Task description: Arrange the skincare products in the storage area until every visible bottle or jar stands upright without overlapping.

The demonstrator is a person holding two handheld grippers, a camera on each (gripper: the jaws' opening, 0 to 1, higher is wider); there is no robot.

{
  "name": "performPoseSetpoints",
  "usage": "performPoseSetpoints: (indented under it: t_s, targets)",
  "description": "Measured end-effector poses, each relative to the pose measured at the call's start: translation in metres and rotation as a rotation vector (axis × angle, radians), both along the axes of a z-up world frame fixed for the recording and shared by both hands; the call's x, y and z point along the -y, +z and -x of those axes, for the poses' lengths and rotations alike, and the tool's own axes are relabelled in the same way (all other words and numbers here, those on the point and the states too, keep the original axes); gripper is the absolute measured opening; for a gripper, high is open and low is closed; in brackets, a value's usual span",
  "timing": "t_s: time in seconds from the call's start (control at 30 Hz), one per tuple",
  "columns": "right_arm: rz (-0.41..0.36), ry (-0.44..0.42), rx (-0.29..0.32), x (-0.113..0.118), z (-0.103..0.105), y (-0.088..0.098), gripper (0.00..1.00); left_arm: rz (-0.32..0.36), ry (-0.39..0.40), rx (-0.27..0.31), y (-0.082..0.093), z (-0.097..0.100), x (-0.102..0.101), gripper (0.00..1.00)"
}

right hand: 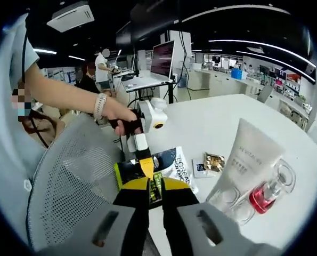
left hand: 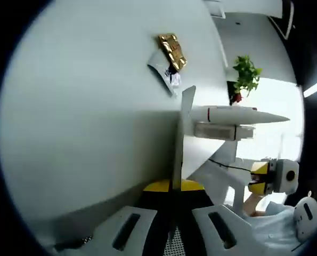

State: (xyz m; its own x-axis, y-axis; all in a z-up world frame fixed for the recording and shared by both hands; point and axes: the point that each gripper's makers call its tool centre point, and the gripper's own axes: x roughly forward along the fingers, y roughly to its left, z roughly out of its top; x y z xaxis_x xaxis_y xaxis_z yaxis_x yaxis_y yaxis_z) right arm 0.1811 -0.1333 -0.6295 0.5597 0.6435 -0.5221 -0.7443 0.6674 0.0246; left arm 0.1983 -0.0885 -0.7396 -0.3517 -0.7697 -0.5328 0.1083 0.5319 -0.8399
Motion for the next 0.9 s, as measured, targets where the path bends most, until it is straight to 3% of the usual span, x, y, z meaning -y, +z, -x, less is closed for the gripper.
performPoseSetpoints:
  t_s: [0.23,0.43,0.9]
  targets:
    - [-0.012,-0.021,-0.011,0.005,0.002,-0.002,0.07,-0.019,0.026,-0.091,-0.008,0.000,0.005,0.00]
    - [-0.024,-0.033,-0.016,0.008,0.001,-0.004,0.07,-0.034,0.057,-0.126,-0.011,-0.004,0.005,0.00]
    - [-0.041,-0.043,-0.034,0.010,0.001,-0.009,0.07,-0.010,0.107,-0.063,-0.004,-0.033,0.023,0.00]
